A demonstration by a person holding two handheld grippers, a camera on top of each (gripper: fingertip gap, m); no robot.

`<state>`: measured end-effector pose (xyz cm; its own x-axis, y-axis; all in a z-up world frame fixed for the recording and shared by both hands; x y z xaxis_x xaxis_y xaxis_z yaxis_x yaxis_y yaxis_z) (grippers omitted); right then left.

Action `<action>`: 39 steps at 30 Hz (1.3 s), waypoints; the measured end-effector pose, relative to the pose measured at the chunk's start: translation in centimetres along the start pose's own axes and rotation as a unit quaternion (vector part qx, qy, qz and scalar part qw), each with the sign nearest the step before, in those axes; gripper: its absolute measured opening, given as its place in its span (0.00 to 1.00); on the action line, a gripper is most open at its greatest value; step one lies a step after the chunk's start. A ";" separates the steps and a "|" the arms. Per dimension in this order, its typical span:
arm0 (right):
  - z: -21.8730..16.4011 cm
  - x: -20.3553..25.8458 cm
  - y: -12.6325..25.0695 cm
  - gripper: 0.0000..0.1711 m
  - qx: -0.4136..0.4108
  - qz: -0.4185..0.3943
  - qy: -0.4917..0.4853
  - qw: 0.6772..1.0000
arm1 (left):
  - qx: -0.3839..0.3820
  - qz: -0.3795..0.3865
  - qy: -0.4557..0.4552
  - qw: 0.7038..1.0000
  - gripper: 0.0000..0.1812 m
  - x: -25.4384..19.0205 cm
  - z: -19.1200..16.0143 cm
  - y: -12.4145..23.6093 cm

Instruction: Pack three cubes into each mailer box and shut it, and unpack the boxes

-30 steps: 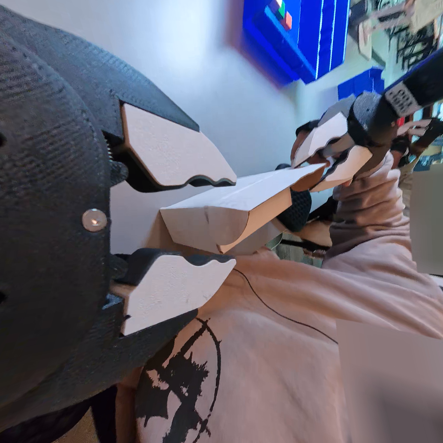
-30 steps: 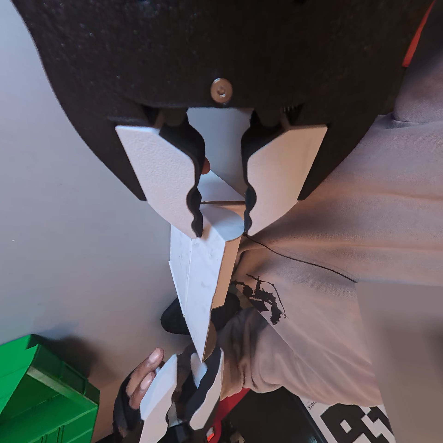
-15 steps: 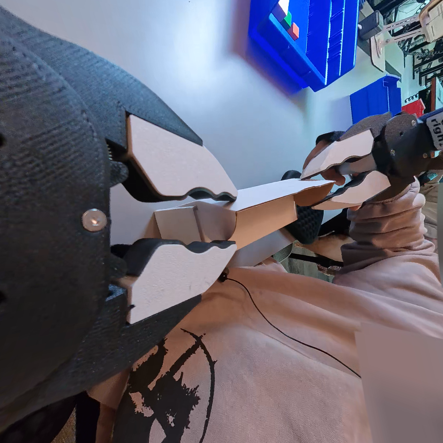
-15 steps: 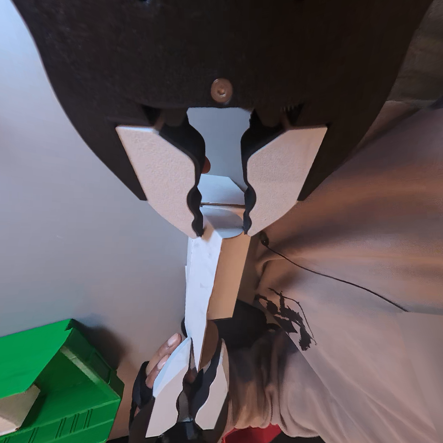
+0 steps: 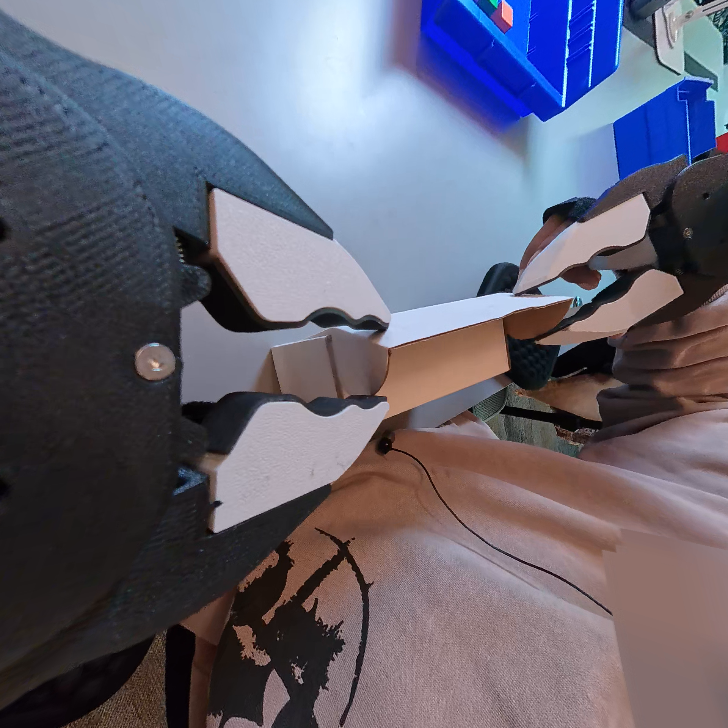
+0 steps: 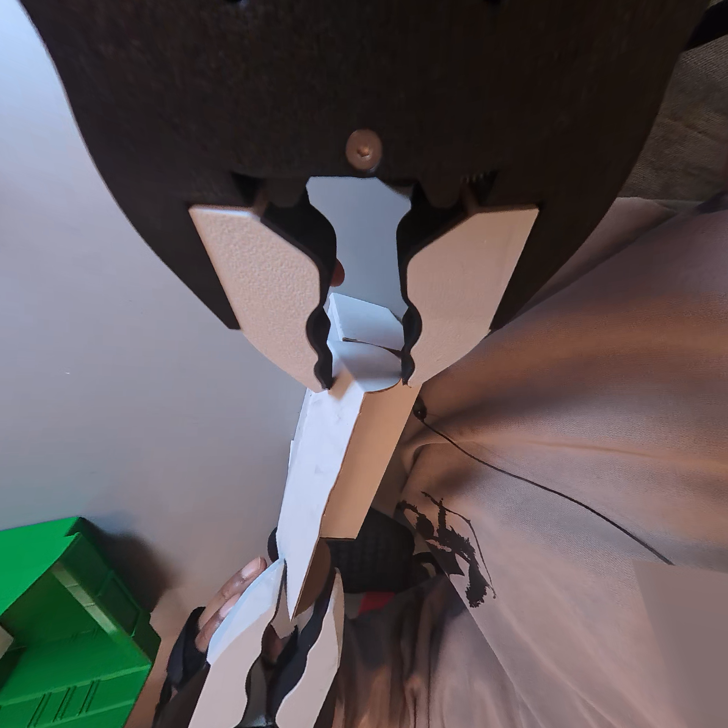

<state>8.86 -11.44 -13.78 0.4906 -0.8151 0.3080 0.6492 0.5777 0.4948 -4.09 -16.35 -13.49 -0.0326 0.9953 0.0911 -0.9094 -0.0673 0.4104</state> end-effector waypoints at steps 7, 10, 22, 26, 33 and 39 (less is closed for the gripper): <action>0.0 0.2 -0.3 0.19 0.005 -0.030 0.006 1.000 | -0.011 0.005 -0.007 1.000 0.18 -0.5 -0.1 0.0; 0.1 0.4 -0.4 0.19 0.012 -0.055 0.023 0.998 | -0.002 0.018 -0.028 0.999 0.18 -0.8 -0.2 -0.2; 0.1 2.3 -1.3 0.18 -0.008 -0.094 -0.014 0.995 | 0.076 0.112 -0.092 0.987 0.18 -2.4 -0.5 -0.8; 0.1 2.5 -1.5 0.18 -0.020 -0.126 -0.053 0.990 | 0.094 0.146 -0.102 0.980 0.18 -2.4 -0.5 -1.0; -0.6 3.8 -2.3 0.19 0.018 -0.170 0.032 0.985 | 0.084 0.168 -0.112 0.976 0.18 -3.5 -0.6 -1.8; -1.5 4.9 -3.3 0.23 0.060 -0.176 0.135 0.973 | 0.075 0.170 -0.121 0.975 0.18 -4.5 -0.4 -2.1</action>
<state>9.97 -17.29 -15.10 0.3956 -0.9111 -0.1153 0.7401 0.2419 0.6275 -2.21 -20.68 -15.10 -0.2063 0.8695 0.4489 -0.7921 -0.4177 0.4451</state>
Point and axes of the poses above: each gripper's, where its closed fingertips meet, y back along the fingers, z out of its top, x = y × z across the jaws, the point moved 1 cm from there along y, back along the fingers, and after that the axes turned 8 degrees about -y, right-handed, at the moved point
